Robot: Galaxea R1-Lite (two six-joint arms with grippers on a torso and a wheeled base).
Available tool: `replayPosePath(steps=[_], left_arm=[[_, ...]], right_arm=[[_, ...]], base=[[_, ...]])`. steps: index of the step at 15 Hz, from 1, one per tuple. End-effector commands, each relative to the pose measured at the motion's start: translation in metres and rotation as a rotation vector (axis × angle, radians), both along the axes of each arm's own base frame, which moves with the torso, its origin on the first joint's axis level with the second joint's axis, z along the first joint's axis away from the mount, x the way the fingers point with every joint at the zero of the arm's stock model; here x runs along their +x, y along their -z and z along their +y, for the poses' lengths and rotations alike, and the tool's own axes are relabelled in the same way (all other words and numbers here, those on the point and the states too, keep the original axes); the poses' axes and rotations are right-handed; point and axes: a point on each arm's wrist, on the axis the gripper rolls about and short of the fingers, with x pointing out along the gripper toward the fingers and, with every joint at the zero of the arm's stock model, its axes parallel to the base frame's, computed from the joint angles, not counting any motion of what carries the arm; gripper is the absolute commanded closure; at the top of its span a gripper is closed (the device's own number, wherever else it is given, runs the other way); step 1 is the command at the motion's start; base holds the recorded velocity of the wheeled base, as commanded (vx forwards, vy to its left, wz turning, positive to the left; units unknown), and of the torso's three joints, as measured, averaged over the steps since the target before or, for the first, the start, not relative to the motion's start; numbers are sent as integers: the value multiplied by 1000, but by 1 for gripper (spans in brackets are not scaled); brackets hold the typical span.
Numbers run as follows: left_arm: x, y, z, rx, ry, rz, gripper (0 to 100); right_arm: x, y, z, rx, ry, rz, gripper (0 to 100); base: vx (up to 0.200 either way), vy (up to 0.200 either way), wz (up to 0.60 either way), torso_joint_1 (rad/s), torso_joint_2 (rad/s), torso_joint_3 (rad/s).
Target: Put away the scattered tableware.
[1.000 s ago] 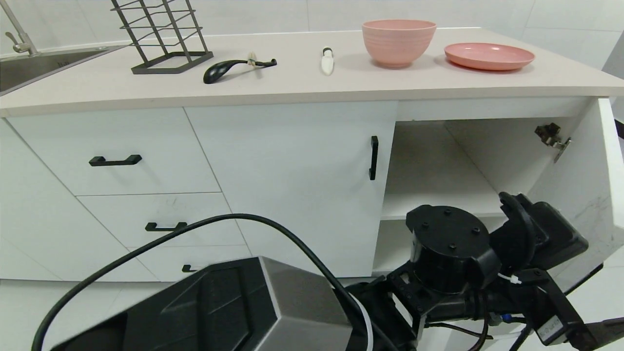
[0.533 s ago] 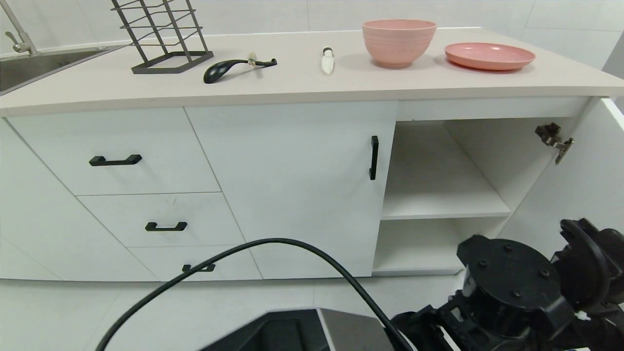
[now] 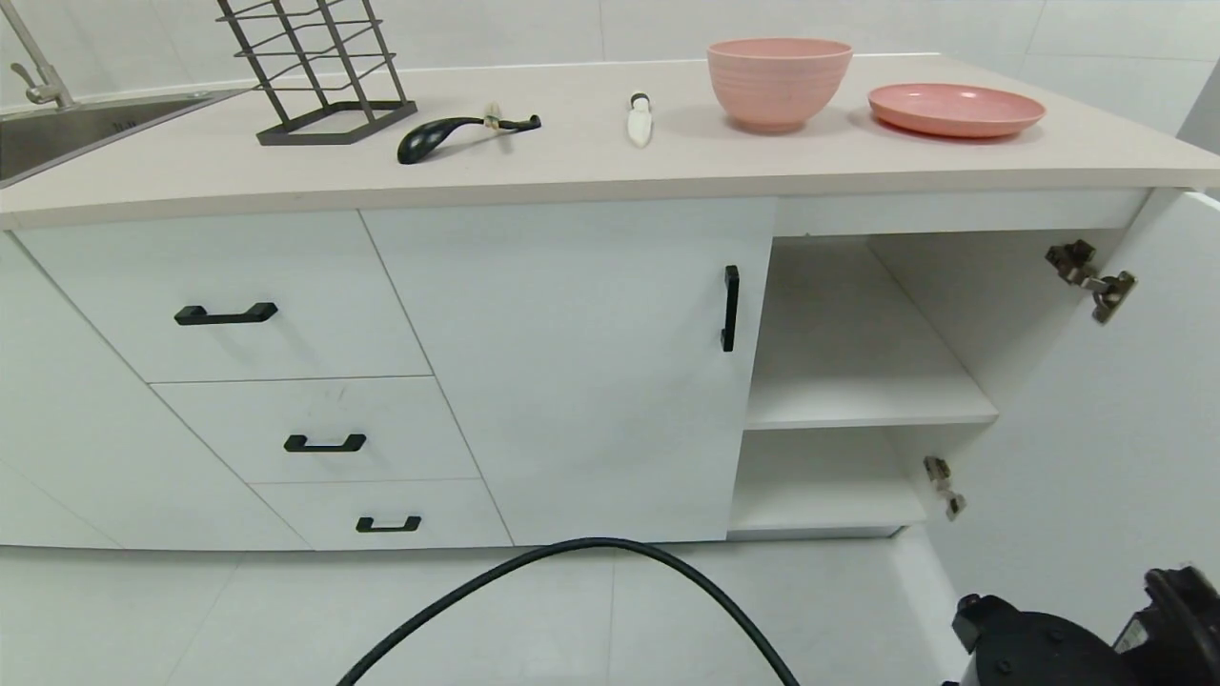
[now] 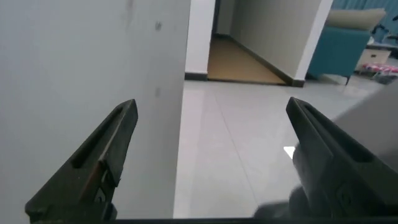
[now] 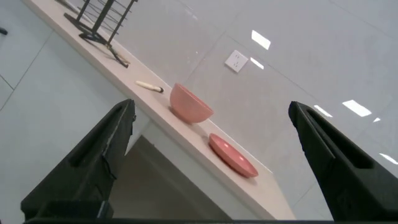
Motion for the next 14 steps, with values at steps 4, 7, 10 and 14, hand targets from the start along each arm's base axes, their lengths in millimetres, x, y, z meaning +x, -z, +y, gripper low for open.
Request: replayPosePath(steps=[4, 7, 10, 14], left_arm=[[43, -82, 206, 29, -283, 15, 0], [36, -134, 342, -65, -575, -49, 0], [-4, -143, 437, -122, -853, -139, 0], [-90, -109, 481, -94, -1034, -141, 0]], right_arm=[[7, 29, -2, 24, 2, 116, 0], [10, 61, -2, 47, 6, 237, 0], [10, 82, -2, 68, 7, 336, 0], [4, 95, 1, 81, -38, 449, 0]], base=[[0, 0, 0, 0, 0, 0], [0, 0, 0, 0, 0, 0], [0, 0, 0, 0, 0, 0], [0, 0, 0, 0, 0, 0]])
